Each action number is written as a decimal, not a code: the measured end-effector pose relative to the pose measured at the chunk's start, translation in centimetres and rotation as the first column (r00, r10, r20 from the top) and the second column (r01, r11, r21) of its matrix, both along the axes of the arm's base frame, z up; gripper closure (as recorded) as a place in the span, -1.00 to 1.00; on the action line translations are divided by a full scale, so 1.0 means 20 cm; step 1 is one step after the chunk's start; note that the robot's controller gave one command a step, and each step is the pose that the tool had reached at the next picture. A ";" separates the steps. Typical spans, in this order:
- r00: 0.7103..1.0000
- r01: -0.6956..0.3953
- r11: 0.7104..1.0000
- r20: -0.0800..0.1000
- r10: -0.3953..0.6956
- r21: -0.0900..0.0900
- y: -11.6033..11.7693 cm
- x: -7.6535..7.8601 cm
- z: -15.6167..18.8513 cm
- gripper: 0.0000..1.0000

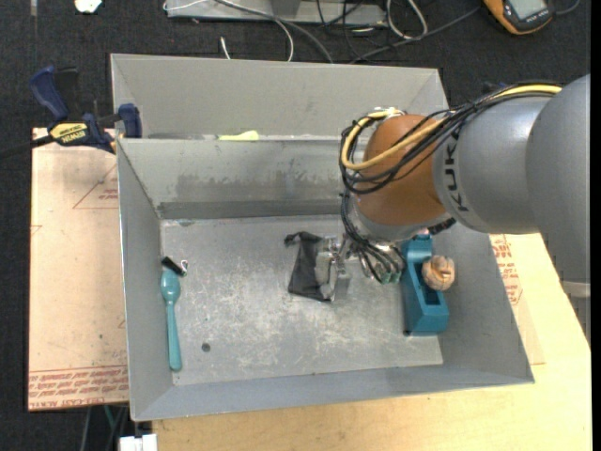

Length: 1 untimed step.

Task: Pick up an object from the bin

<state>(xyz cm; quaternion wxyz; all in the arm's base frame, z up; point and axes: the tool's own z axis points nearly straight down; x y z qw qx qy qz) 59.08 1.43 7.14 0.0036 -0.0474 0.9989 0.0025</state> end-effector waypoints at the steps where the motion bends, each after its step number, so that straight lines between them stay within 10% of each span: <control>1: 0.998 -0.068 0.998 -0.004 0.068 0.000 -0.01 -0.01 0.16 1.00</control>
Offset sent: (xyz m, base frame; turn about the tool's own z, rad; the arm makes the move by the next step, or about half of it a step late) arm -0.0271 -0.0208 0.2225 -0.1461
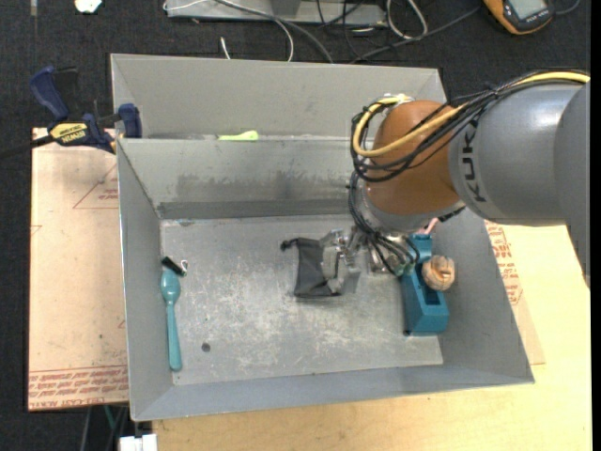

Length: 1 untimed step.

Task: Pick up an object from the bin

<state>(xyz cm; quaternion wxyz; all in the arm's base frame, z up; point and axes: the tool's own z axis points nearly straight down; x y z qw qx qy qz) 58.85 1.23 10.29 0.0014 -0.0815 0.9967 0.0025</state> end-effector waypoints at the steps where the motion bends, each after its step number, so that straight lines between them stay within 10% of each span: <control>1: 0.999 -0.039 0.999 0.001 0.039 0.000 -0.03 -0.04 0.37 1.00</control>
Offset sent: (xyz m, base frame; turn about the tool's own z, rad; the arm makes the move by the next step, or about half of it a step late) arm -0.0045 -0.0169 0.3264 -0.4428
